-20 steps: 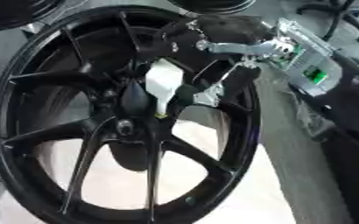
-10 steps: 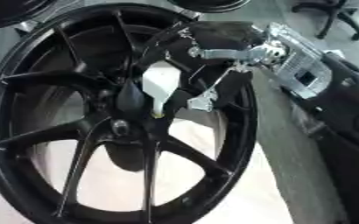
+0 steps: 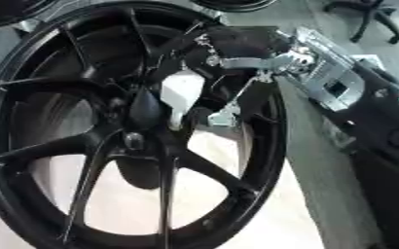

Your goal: Pull the pin out of the wheel hub.

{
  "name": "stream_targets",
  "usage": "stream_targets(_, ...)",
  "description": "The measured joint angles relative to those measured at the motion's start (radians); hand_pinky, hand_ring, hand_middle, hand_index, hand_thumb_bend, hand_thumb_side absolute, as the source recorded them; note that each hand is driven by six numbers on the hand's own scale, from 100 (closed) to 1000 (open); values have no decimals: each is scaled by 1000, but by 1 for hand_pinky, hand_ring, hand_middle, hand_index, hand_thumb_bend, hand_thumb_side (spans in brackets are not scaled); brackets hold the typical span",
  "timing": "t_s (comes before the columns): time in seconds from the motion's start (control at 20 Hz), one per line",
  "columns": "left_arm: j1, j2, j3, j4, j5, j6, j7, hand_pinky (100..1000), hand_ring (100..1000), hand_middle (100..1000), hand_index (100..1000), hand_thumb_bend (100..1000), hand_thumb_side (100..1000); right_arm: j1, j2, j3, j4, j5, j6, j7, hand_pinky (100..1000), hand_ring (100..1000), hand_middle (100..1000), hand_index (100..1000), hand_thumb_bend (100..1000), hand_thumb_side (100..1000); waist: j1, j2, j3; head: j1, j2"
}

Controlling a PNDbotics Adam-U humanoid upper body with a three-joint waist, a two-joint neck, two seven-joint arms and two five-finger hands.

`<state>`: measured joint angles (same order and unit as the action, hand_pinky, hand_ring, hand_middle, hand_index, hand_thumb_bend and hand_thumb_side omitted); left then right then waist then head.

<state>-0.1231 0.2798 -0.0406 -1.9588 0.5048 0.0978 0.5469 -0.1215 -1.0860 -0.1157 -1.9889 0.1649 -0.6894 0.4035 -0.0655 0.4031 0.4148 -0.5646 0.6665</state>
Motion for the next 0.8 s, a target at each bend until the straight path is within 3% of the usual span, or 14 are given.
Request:
stream_targets(0.3, 0, 0, -1, 1, 0, 4, -3, 680, 707, 634, 789, 410, 1000, 4, 0, -1, 0, 2, 3, 0, 899, 679, 697, 880, 100, 457, -3, 1, 2, -2, 0)
stream_targets(0.8, 0, 0, -6, 6, -3, 8, -5, 682, 707, 632, 789, 407, 1000, 8, 0, 0, -1, -46, 12, 26, 899, 606, 682, 876, 100, 363, -5, 6, 0, -2, -1)
